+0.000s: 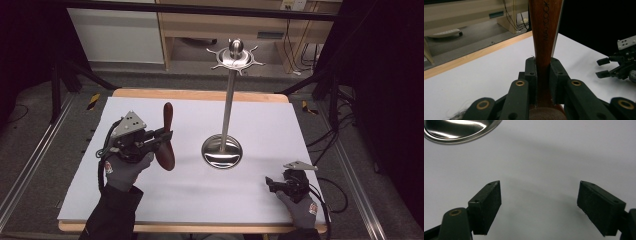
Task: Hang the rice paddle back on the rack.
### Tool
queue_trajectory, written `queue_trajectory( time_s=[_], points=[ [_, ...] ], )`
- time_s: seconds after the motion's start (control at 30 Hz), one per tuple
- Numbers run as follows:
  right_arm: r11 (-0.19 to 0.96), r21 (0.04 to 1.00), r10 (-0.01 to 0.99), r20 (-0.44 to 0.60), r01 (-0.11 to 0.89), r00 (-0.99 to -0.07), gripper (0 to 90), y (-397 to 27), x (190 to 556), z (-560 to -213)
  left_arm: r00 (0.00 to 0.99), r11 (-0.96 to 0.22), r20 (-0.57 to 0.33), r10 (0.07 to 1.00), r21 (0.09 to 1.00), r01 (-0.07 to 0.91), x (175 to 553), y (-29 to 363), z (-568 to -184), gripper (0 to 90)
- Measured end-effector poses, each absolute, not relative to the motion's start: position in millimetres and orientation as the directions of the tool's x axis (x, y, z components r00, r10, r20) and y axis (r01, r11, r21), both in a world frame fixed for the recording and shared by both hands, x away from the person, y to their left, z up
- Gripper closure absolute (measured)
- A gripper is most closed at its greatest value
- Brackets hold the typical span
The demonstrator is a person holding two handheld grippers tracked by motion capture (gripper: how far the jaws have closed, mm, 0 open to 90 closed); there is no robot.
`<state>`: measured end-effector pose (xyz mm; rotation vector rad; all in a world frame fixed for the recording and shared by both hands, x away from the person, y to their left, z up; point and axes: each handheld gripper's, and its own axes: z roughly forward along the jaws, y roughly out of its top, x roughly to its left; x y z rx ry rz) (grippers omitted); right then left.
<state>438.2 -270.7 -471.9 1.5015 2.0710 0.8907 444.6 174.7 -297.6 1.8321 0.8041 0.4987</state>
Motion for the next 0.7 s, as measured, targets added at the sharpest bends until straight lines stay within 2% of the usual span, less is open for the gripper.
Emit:
queue_trajectory(
  time_s=[0.7],
  points=[
    [0.195,0.725,0.948,0.032,0.660,-0.316,19.1,-271.4,438.2,-470.8,0.714,-0.241,-0.002,0.700,0.941,0.239,451.1,159.0,-268.7,78.0]
  ],
)
